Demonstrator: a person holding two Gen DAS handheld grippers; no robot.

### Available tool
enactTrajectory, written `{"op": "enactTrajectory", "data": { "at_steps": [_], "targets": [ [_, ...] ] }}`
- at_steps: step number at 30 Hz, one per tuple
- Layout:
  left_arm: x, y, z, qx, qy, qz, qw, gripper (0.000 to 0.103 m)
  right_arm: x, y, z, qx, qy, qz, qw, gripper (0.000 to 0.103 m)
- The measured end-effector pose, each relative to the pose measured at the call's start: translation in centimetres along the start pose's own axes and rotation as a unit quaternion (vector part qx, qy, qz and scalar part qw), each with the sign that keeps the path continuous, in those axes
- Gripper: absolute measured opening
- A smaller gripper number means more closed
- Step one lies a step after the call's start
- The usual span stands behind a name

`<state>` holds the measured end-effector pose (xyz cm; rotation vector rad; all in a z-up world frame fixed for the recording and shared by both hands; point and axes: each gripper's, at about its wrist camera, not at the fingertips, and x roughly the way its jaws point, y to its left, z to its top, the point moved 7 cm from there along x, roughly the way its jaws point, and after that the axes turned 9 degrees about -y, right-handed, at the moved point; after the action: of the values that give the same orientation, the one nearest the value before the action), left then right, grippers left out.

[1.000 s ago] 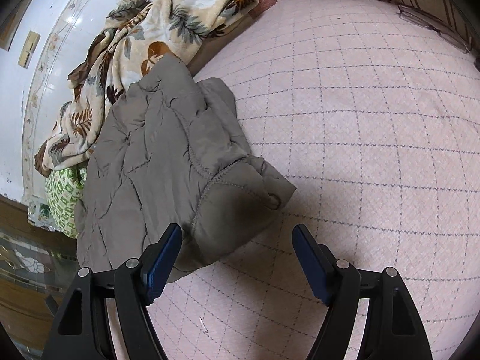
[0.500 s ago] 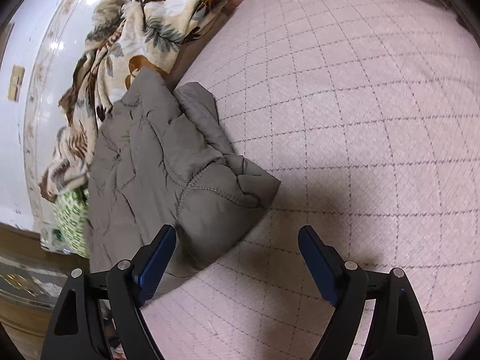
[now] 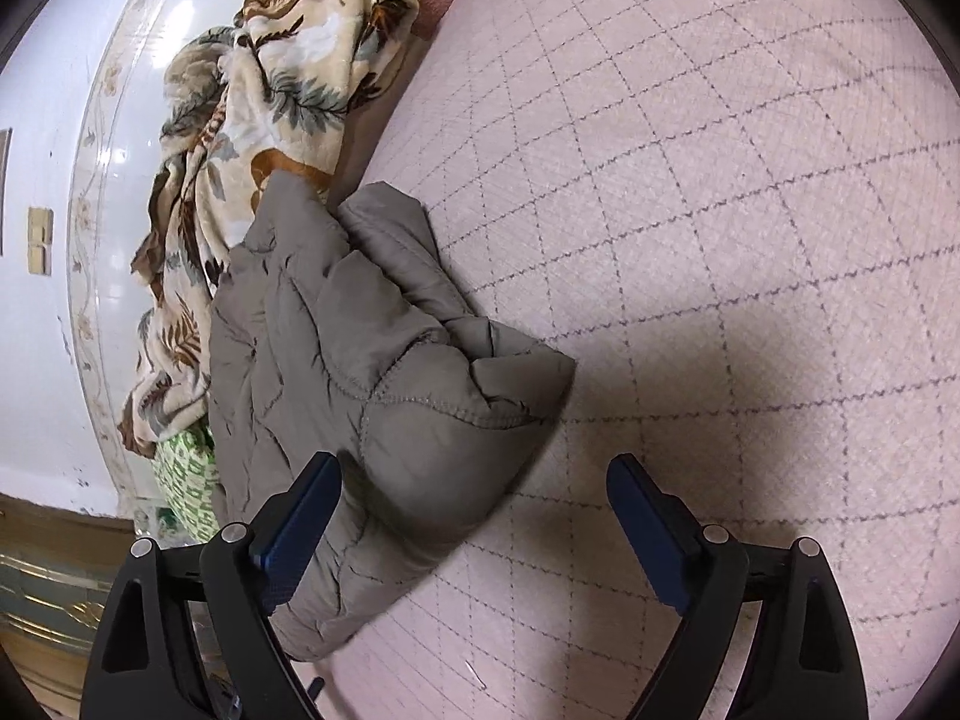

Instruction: Fold large clothes

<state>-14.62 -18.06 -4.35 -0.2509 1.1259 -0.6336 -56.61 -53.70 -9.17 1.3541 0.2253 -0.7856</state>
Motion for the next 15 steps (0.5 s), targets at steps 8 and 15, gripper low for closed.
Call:
{"op": "enactTrajectory", "data": {
  "at_steps": [8,15],
  "targets": [
    [0.7,0.4,0.5,-0.045,-0.020,-0.030,0.9983,0.087,1.2,-0.2,0.9,0.036,-0.025,0.025,0.999,0.093],
    [2.3,-0.6,2.1,-0.059,-0.059,-0.037,0.9958,0.094,3.1,0.9,1.4,0.039,-0.040,0.039,0.998,0.096]
  ]
}}
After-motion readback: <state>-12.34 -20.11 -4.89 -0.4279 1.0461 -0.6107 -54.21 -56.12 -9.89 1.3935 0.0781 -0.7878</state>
